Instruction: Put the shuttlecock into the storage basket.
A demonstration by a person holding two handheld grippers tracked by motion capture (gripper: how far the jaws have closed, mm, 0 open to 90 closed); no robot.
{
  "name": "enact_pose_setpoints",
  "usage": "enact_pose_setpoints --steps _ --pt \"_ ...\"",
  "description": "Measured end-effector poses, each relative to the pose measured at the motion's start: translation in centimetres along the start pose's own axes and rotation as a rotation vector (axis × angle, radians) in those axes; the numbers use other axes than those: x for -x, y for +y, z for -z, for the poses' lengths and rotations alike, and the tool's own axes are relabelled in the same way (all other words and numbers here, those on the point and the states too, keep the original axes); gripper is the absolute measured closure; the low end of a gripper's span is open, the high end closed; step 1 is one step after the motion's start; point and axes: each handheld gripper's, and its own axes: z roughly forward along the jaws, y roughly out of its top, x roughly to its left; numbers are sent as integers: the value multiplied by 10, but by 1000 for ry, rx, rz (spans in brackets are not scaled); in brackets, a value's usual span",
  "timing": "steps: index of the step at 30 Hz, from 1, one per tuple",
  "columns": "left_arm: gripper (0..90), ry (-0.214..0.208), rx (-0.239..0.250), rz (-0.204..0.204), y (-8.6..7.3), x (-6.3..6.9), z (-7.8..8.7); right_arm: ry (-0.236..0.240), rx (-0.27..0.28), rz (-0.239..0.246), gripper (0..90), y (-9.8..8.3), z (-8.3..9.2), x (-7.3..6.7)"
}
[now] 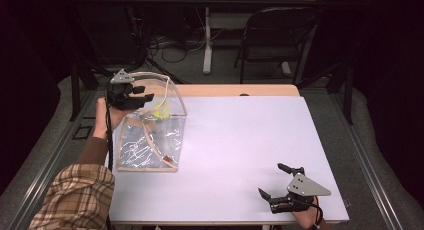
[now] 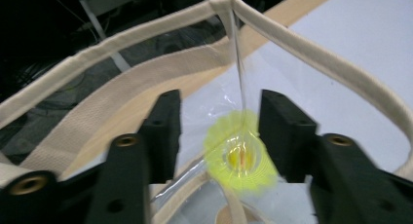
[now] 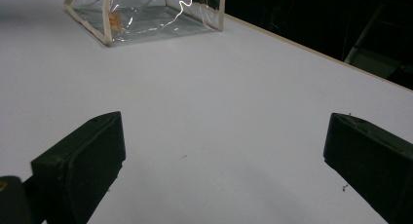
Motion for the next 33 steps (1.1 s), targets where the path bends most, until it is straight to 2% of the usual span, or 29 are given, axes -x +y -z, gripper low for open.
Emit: enact_pose_setpoints --steps 1,5,6,14,22,33 --pt "401 13 5 9 0 -1 1 1 0 1 10 0 0 0" --pt "305 34 23 33 -1 -5 10 -1 5 3 10 1 1 -1" --pt "250 38 29 37 -1 -6 12 -1 6 3 10 1 1 -1" --pt "103 66 62 44 -3 -6 30 2 4 3 10 1 0 -1" --pt "31 68 67 50 -5 -2 40 1 3 7 10 2 0 -2" --pt "3 71 77 48 -14 11 59 0 2 7 10 2 0 -3"
